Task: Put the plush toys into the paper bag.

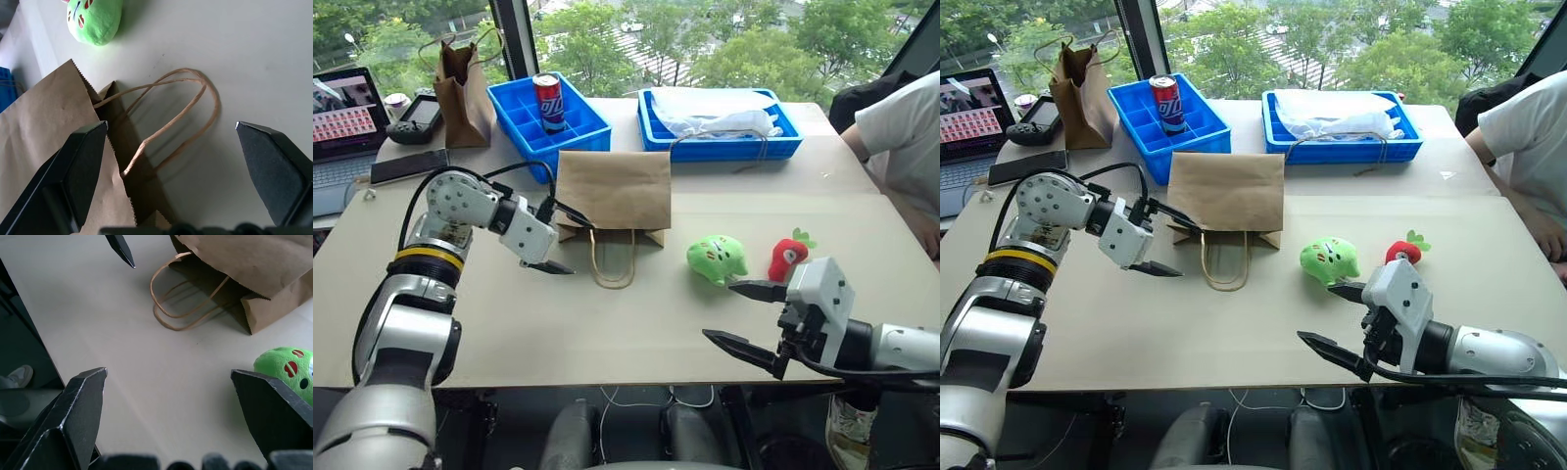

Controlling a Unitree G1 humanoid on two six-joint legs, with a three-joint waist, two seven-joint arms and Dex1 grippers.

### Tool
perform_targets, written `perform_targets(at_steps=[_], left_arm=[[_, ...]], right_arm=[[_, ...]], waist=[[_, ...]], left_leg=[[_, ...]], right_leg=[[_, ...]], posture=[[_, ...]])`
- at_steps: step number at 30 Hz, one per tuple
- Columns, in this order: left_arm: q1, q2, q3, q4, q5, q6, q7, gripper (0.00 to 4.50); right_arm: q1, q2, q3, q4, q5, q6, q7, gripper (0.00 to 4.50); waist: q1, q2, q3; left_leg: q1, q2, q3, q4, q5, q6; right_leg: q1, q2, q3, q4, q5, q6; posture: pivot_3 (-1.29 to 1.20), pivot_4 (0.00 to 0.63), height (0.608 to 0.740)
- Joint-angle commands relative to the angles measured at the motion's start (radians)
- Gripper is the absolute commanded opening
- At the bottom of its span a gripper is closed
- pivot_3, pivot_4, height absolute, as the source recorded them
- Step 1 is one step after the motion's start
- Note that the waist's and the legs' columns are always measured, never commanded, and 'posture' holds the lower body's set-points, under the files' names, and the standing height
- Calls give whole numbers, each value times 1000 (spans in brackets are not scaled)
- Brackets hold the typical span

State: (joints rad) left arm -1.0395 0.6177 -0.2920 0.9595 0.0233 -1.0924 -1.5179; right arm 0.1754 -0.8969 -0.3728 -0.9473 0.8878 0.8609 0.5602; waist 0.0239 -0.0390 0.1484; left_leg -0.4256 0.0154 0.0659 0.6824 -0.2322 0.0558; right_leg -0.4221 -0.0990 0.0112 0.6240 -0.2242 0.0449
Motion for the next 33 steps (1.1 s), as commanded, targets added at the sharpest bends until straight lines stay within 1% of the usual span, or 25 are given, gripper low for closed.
perform_targets(at_steps=[1,3,7,9,11,12,13,15,16,17,18,19,21,23,24,25,27,29,31,32,33], left_arm=[[-84,-25,-36,121,148,-207,134,4500],[-112,-46,-44,166,200,-225,217,4500],[-148,-43,-126,196,463,-219,484,4500],[-160,-47,-156,209,531,-208,583,4500],[-173,-57,-175,220,579,-191,682,3995],[-179,-61,-183,230,588,-189,705,3922],[-184,-63,-189,237,597,-191,732,3468],[-187,-74,-189,263,579,-185,738,2929],[-189,-70,-196,262,592,-188,764,2536],[-186,-81,-176,276,549,-179,741,2143],[-188,-80,-172,280,535,-174,737,1925],[-189,-81,-169,285,522,-171,732,1545],[-181,-91,-137,299,445,-153,661,858],[-172,-109,-90,305,339,-109,542,217],[-165,-127,-50,296,256,-50,441,36],[-157,-145,-13,268,163,35,314,36],[-141,-173,46,199,19,188,131,36],[-121,-189,76,114,-65,342,31,36],[-97,-193,94,13,-121,468,-16,36],[-85,-194,102,-46,-143,534,-24,0],[-72,-191,105,-102,-161,589,-33,0]], right_arm=[[19,16,-73,-50,76,12,-67,4490],[22,8,-85,-54,85,14,-86,4490],[36,0,-113,-69,122,13,-126,4490],[43,-6,-122,-73,128,13,-140,4490],[45,-9,-116,-78,137,11,-157,4500],[47,-7,-108,-82,141,10,-166,4500],[51,-4,-99,-87,139,8,-174,4500],[55,1,-67,-92,120,4,-187,4500],[57,4,-54,-96,114,1,-194,4500],[54,6,-35,-97,105,0,-200,4500],[41,8,2,-90,82,1,-209,4500],[31,9,29,-84,65,1,-216,4500],[-7,18,113,-59,0,-4,-237,4500],[-57,47,202,-23,-63,-7,-269,4500],[-77,71,244,0,-89,-6,-287,4500],[-95,94,306,31,-130,-10,-294,4500],[-127,149,393,88,-188,-22,-301,4500],[-162,214,454,138,-224,-46,-300,4500],[-193,286,481,191,-258,-59,-323,4500],[-203,312,495,216,-276,-69,-325,3961],[-210,333,506,234,-292,-78,-323,3864]], waist=[[1,0,0],[1,-1,0],[0,-1,1],[0,-1,1],[0,-1,1],[0,-1,1],[0,-1,1],[-1,-1,1],[-2,-2,1],[-2,-2,1],[-3,-2,1],[-6,-2,1],[-9,-2,1],[-12,-2,1],[-12,-2,1],[-12,-2,1],[-12,-2,1],[-15,-2,1],[-17,-2,1],[-18,-2,1],[-19,-2,1]], left_leg=[[0,0,0,0,0,0],[0,0,0,1,0,0],[0,0,0,3,0,0],[0,0,0,3,0,0],[0,0,-1,3,0,1],[0,0,-1,3,0,1],[0,0,0,3,0,1],[-1,0,0,3,0,1],[-1,0,0,3,0,1],[-1,0,0,3,0,1],[-1,0,0,3,0,1],[-1,0,0,3,0,1],[-1,0,0,3,0,1],[0,0,0,3,0,1],[0,0,0,3,0,1],[0,0,0,4,0,1],[-1,0,0,5,0,1],[-2,1,0,5,-1,1],[-5,1,-1,9,-1,2],[-6,1,-1,11,-2,3],[-6,1,-1,12,-2,4]], right_leg=[[0,0,0,0,0,1],[0,0,0,0,1,1],[1,0,0,0,2,3],[1,0,0,0,2,3],[1,0,0,0,2,3],[1,0,0,0,2,3],[1,0,0,0,2,3],[1,0,0,0,2,3],[1,0,0,0,2,3],[0,0,0,0,2,3],[0,0,0,0,2,3],[1,0,0,0,2,3],[0,0,0,1,2,3],[0,0,0,1,2,3],[0,0,0,1,2,3],[0,0,0,1,2,3],[0,0,0,2,2,3],[0,1,0,2,2,3],[-2,2,0,3,2,3],[-2,3,0,4,2,3],[-2,3,0,4,2,3]], posture=[[0,150,740],[0,150,740],[0,150,740],[0,150,740],[0,150,740],[0,150,740],[0,150,740],[0,150,740],[0,150,740],[0,150,740],[0,150,740],[0,150,740],[0,150,740],[0,150,740],[0,150,740],[0,150,740],[0,150,740],[0,150,740],[0,150,740],[0,150,740],[0,150,740]])
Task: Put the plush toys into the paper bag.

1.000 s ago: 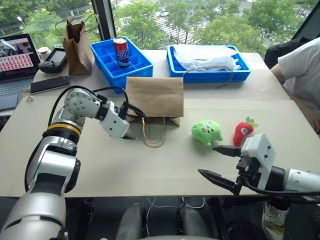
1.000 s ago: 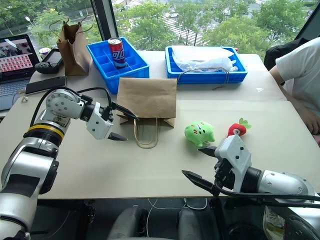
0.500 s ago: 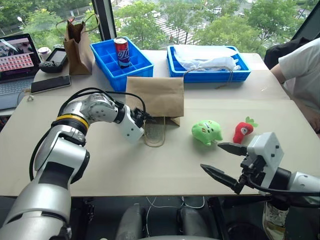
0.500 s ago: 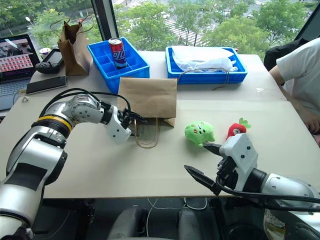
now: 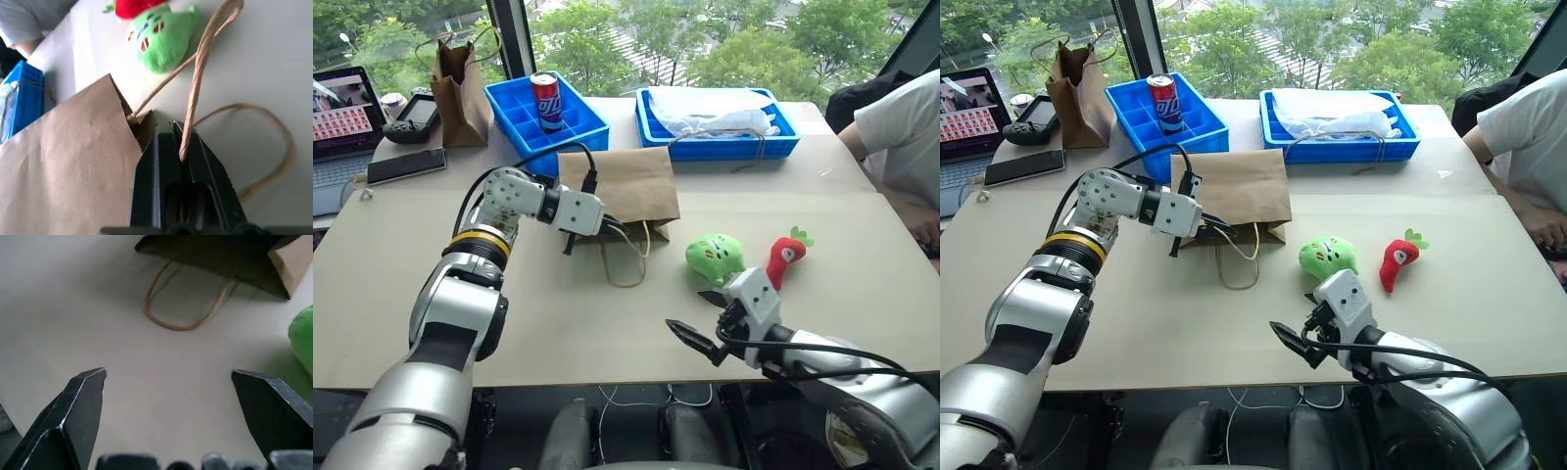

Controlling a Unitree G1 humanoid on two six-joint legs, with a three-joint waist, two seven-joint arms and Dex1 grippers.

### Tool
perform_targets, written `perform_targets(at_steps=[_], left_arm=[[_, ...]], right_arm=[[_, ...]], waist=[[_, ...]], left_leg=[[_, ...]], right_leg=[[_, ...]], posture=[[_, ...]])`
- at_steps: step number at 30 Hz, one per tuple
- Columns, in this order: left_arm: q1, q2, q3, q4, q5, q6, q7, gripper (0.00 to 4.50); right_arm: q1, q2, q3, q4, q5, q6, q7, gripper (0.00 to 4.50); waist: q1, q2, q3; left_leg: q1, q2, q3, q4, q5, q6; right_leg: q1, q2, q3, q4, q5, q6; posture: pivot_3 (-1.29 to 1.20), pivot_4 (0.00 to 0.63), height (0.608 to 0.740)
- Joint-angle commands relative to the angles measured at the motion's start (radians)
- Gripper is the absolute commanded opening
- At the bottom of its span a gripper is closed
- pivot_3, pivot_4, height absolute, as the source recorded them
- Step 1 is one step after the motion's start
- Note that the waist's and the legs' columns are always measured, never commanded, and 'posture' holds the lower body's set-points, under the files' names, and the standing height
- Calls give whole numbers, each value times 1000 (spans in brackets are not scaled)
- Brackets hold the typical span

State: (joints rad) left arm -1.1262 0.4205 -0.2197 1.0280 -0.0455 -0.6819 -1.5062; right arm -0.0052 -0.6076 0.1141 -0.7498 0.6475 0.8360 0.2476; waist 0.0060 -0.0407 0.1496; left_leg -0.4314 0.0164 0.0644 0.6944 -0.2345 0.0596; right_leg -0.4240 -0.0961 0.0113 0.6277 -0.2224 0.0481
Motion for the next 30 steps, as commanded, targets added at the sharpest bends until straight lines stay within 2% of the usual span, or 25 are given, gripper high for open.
perform_targets(at_steps=[1,2,8,10,11,16,23,27,30], left_arm=[[30,13,33,-233,-107,244,-54,0],[44,19,31,-283,-116,294,-59,0],[128,43,37,-689,-224,781,15,0],[150,33,56,-797,-282,918,63,0],[160,27,71,-845,-326,1005,87,0],[234,66,61,-970,-363,1114,97,0],[255,92,57,-983,-352,1118,115,0],[271,122,45,-957,-320,1064,101,0],[295,129,39,-981,-336,1080,99,0]], right_arm=[[-38,56,36,55,-78,-66,-6,3435],[-44,65,47,68,-97,-75,-2,3248],[-105,175,85,195,-196,-185,13,1143],[-119,206,97,240,-228,-230,30,645],[-127,225,97,263,-237,-250,34,179],[-198,285,110,386,-308,-325,61,81],[-233,305,126,455,-359,-341,119,81],[-188,116,169,342,-409,-209,220,81],[-174,55,89,225,-348,-144,238,81]], waist=[[-1,0,0],[-2,0,0],[-4,0,0],[-5,0,0],[-6,0,0],[-17,1,0],[-16,1,0],[-11,2,1],[-9,2,1]], left_leg=[[0,0,0,1,0,0],[0,0,0,1,0,0],[0,0,-2,1,0,0],[0,0,-3,1,0,0],[0,0,-3,1,0,0],[1,0,-3,1,0,0],[2,0,-4,1,1,-1],[2,0,-4,0,1,-1],[2,-1,-3,0,1,-1]], right_leg=[[0,0,0,0,0,0],[1,0,0,0,0,0],[1,1,1,1,0,0],[1,1,2,1,0,0],[1,1,2,1,0,0],[1,2,2,2,0,0],[1,3,3,3,0,0],[1,3,3,2,0,0],[1,1,3,2,0,0]], posture=[[0,150,740],[0,150,740],[0,150,740],[0,150,740],[0,150,740],[0,150,740],[0,150,740],[0,150,740],[0,150,740]])
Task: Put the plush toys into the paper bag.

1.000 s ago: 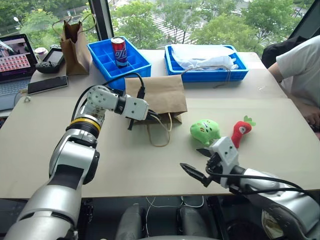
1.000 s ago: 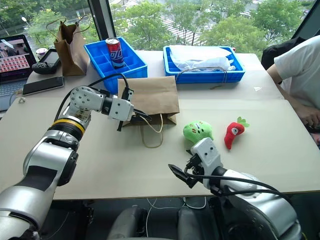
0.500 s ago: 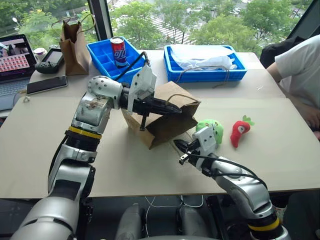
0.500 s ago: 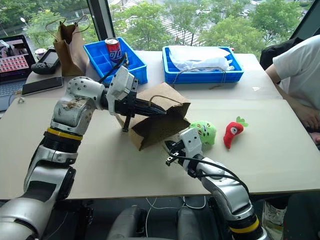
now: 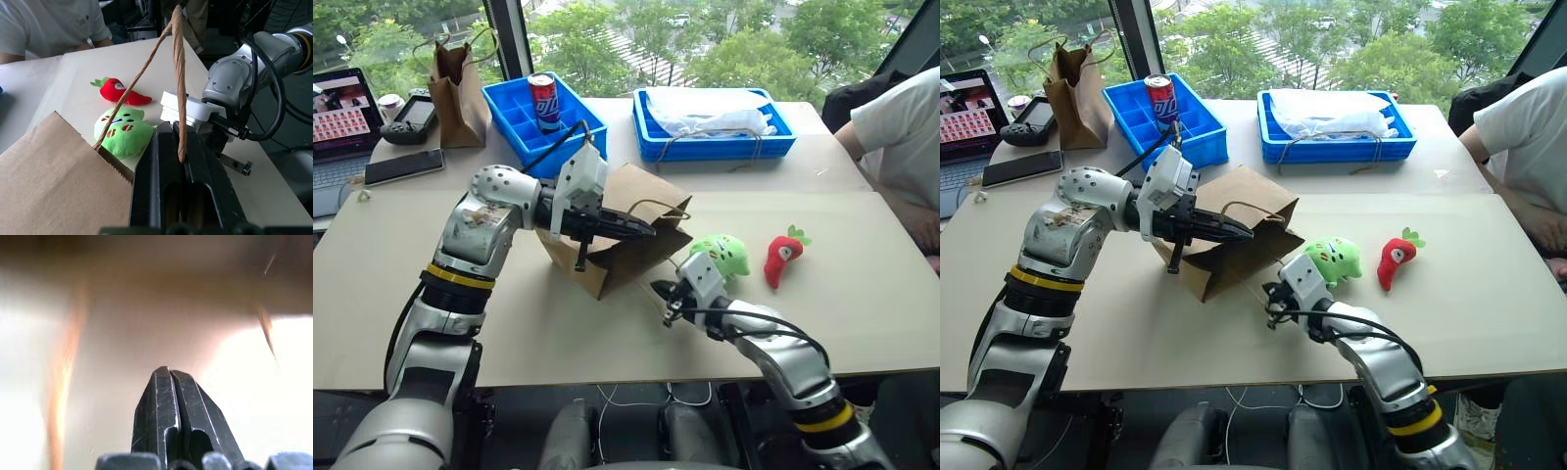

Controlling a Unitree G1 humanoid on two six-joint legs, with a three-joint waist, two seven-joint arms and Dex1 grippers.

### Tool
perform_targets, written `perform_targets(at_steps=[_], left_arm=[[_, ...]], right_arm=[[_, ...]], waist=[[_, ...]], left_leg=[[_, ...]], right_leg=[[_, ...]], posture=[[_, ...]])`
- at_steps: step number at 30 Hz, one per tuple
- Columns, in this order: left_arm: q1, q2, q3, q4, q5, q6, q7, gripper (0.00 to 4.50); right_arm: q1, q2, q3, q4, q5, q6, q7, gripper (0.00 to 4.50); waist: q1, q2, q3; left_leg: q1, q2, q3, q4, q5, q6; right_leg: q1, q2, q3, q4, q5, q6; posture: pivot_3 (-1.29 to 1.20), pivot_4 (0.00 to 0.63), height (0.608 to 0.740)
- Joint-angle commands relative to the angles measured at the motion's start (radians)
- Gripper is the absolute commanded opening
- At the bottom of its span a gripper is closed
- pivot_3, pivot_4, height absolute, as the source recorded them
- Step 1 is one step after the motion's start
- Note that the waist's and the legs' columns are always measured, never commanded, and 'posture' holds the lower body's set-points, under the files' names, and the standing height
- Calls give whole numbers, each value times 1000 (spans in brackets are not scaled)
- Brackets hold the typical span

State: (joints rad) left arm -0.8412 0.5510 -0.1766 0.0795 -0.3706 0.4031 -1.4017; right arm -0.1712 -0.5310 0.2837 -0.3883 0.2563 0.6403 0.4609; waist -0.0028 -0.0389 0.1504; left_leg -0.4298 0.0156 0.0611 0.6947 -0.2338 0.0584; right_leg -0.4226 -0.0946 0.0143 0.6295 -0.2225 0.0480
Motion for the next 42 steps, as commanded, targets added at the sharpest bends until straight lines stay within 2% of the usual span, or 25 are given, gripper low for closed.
perform_targets(at_steps=[1,6,10,14,19,28,37,42], left_arm=[[22,-1,-9,-43,-15,0,-8,0],[54,-1,-27,-58,-17,20,-3,0],[52,-10,-34,-68,-19,43,19,0],[-6,-35,-18,-66,-38,96,58,0],[-18,-22,-3,-87,-73,158,57,0],[-181,19,114,158,-78,225,140,0],[-132,19,200,111,-167,431,244,0],[-172,12,260,180,-175,468,339,0]], right_arm=[[-12,-16,-120,-174,86,70,29,81],[-63,78,-210,-208,181,92,4,81],[-103,123,-106,-104,106,55,0,81],[-181,167,21,102,-13,-28,8,81],[-212,223,20,240,-63,-141,10,81],[-182,216,74,360,-168,-201,34,81],[-189,242,77,348,-205,-174,40,81],[-176,236,74,326,-218,-153,50,81]], waist=[[1,0,0],[-1,0,0],[1,0,0],[1,0,0],[-3,0,0],[-9,0,0],[-11,0,0],[-10,0,0]], left_leg=[[0,0,0,0,0,0],[1,2,-1,0,0,0],[2,1,0,0,0,0],[1,0,0,1,0,0],[0,0,0,0,0,0],[2,0,0,0,1,-1],[5,1,0,-1,1,-1],[5,1,0,-1,1,-2]], right_leg=[[0,0,0,0,0,0],[0,3,0,1,1,-1],[1,2,0,1,1,-1],[0,2,0,1,1,-1],[0,2,0,0,1,-1],[0,3,0,2,1,-1],[2,2,1,2,1,-1],[2,2,1,3,1,-1]], posture=[[0,150,740],[0,150,740],[0,150,740],[0,150,740],[0,150,740],[0,150,740],[0,150,740],[0,150,740]])
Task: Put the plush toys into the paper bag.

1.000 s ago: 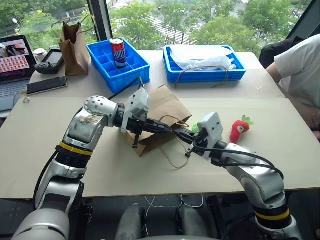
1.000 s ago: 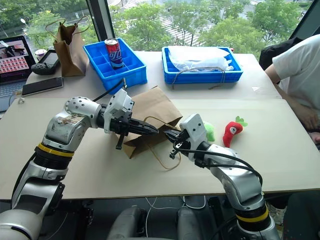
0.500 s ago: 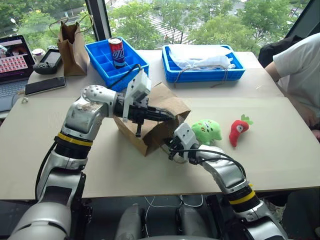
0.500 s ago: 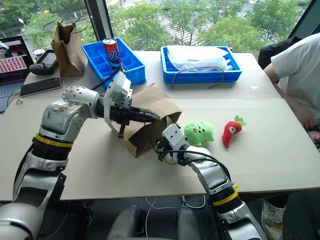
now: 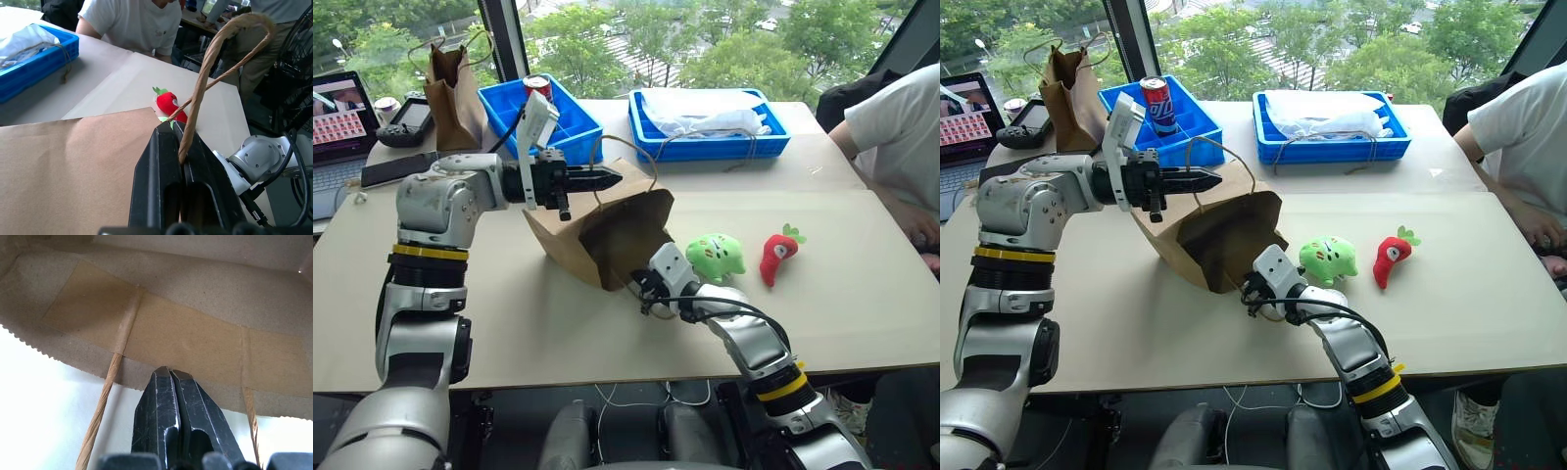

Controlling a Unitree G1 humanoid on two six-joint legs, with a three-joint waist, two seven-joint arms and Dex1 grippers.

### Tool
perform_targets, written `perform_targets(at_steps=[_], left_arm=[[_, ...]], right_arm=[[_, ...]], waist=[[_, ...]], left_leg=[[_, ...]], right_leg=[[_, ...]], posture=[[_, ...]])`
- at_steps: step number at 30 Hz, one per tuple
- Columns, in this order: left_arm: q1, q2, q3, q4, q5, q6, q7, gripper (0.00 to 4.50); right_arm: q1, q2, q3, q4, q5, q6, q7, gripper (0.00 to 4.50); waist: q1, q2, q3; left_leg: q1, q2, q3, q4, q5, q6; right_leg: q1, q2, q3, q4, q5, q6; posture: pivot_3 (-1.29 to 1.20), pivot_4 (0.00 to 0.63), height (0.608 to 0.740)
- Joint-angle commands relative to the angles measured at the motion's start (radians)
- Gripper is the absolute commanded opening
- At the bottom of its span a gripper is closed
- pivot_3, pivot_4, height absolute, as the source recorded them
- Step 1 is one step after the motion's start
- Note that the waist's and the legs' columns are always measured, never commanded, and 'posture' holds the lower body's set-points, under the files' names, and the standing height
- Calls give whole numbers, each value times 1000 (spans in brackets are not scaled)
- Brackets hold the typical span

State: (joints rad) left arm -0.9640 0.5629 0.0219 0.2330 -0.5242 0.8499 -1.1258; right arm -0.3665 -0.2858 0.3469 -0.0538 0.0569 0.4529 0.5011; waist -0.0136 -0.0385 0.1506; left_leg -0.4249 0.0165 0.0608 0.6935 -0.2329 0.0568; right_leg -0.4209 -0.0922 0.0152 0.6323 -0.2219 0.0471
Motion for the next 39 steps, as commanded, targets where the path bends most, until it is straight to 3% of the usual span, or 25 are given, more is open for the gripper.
perform_targets(at_steps=[1,4,16,22,25,30,36,39], left_arm=[[-60,-1,75,43,-24,35,87,0],[-66,-23,127,60,-70,111,150,0],[-13,-84,142,-17,-148,192,210,0],[24,-108,157,-74,-201,244,254,0],[35,-113,163,-99,-223,264,268,0],[37,-102,159,-100,-233,268,269,0],[27,-98,140,-87,-231,254,252,0],[27,-91,124,-86,-225,249,239,0]], right_arm=[[23,-11,9,-13,-20,38,10,81],[31,-14,5,-25,-25,47,13,81],[-5,-3,-73,-157,31,73,30,81],[2,39,-204,-316,150,182,-3,81],[9,-1,-308,-424,210,274,-13,785],[-1,-155,-445,-483,228,415,-27,2388],[32,-246,-394,-324,122,363,-72,4449],[26,-192,-361,-238,132,356,-78,4449]], waist=[[1,0,0],[1,0,0],[1,0,0],[2,0,0],[8,0,0],[11,0,0],[7,0,0],[1,0,0]], left_leg=[[0,0,0,0,0,0],[0,0,0,0,0,0],[-1,0,0,0,0,-1],[-1,0,0,-2,0,-1],[-1,-1,0,-2,0,-1],[-1,-2,0,-2,0,-1],[0,-1,0,-3,0,-1],[-1,-2,1,-4,0,-1]], right_leg=[[0,0,0,0,0,0],[0,0,0,0,0,0],[-1,-1,0,0,0,0],[-1,-1,0,0,0,0],[-1,-2,0,0,0,0],[-1,-4,0,-1,0,0],[-1,-2,0,-2,0,-1],[-2,-2,1,-2,0,-1]], posture=[[0,150,740],[0,150,740],[0,150,740],[0,150,740],[0,150,740],[0,150,740],[0,150,740],[0,150,740]])
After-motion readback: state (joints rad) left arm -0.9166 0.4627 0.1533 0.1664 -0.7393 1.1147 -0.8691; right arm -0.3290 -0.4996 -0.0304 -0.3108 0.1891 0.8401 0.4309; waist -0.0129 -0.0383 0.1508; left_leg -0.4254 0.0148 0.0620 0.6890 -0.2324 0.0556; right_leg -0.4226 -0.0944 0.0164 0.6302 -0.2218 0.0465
